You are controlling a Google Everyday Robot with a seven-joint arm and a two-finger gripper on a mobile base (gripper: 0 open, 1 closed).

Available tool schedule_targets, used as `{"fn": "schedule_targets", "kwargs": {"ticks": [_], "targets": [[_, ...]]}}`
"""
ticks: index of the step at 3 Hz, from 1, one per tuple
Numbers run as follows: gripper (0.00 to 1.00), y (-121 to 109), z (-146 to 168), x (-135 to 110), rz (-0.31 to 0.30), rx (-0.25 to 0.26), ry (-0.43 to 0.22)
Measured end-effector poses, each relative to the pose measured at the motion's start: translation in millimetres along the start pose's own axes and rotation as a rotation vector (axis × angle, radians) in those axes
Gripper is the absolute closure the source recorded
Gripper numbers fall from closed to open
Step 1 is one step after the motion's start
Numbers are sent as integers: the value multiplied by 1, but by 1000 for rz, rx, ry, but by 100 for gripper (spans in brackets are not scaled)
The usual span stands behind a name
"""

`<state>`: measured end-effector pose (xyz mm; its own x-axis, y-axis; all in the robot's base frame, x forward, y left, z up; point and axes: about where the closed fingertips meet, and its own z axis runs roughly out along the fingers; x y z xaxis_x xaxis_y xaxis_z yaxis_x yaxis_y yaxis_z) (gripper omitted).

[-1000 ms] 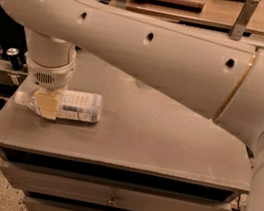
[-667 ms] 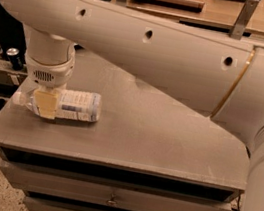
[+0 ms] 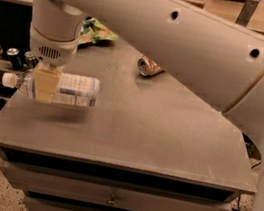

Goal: Place blue plastic bottle upright

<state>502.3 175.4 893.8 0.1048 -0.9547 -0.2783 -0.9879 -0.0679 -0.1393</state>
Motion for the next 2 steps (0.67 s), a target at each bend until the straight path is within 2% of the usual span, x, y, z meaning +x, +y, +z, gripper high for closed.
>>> {"fn": "schedule_targets", "kwargs": {"ticks": [1,2], "targets": [[100,-13,-28,-4,-35,12,-98],[100,-23,-45,-5,-45,7,-233]]}}
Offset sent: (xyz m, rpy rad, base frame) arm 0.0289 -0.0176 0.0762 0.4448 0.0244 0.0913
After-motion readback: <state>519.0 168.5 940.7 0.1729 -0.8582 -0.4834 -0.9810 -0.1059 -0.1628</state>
